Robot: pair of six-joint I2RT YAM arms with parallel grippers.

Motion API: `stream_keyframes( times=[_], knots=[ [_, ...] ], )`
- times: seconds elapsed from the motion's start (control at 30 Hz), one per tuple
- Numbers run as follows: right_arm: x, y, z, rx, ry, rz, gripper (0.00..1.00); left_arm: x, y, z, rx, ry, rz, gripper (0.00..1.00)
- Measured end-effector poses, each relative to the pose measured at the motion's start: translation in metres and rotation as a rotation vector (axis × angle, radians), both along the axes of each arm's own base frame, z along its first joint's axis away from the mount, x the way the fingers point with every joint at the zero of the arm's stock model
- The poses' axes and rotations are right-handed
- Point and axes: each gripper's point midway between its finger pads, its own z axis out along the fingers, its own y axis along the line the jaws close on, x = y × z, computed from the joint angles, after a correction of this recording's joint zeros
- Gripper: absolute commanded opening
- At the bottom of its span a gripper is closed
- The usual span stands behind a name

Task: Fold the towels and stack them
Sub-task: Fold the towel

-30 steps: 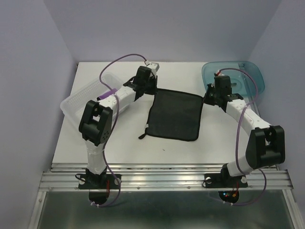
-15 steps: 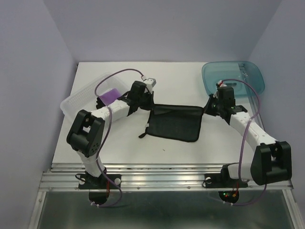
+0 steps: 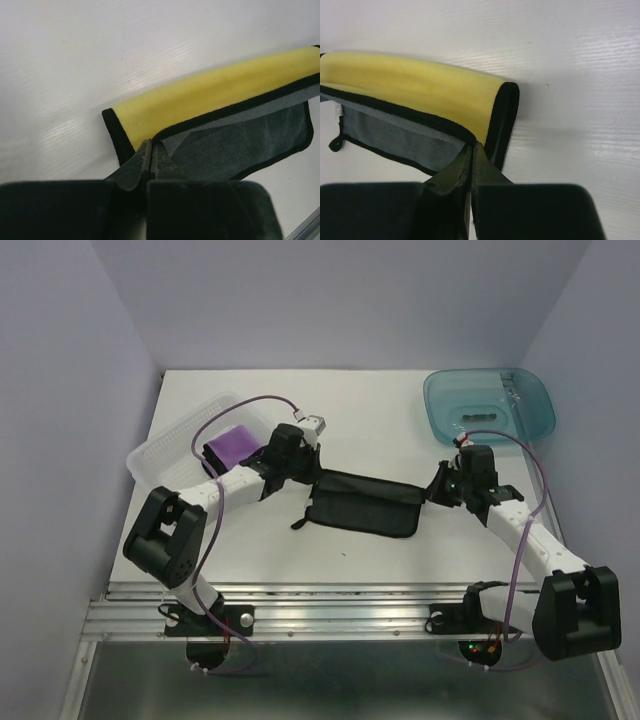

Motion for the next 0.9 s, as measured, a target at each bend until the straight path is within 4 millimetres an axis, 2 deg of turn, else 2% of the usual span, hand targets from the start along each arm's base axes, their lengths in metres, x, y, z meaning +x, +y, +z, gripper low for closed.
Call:
stream_keyframes(
  times=[0.1,0.3,0.53,0.63,0.8,0.9],
  knots=[
    [-0.007,0.002,-0.004,0.011,0.016,0.007,0.01,0.004,0.003,0.002,0.034,-0.011,0.003,0.0],
    [-0.006,0.002,-0.003,0.017,0.013,0.003,0.01,0.048,-0.013,0.036,0.058,-0.118,0.005,0.0],
    [-0.004,0.002,-0.001,0.017,0.009,0.002,0.01,0.05,-0.01,0.035,0.09,-0.132,-0.008,0.0],
    [-0.004,0.003,-0.006,0.017,0.025,0.001,0.01,0.046,-0.009,0.026,0.088,-0.125,-0.008,0.0],
    [-0.005,0.003,-0.013,0.015,0.051,0.002,0.01,0.022,0.004,-0.016,0.115,-0.026,0.002,0.0],
    [-0.005,0.004,-0.013,0.019,0.052,0.006,0.01,0.012,0.008,-0.029,0.109,0.007,0.009,0.0]
  ],
)
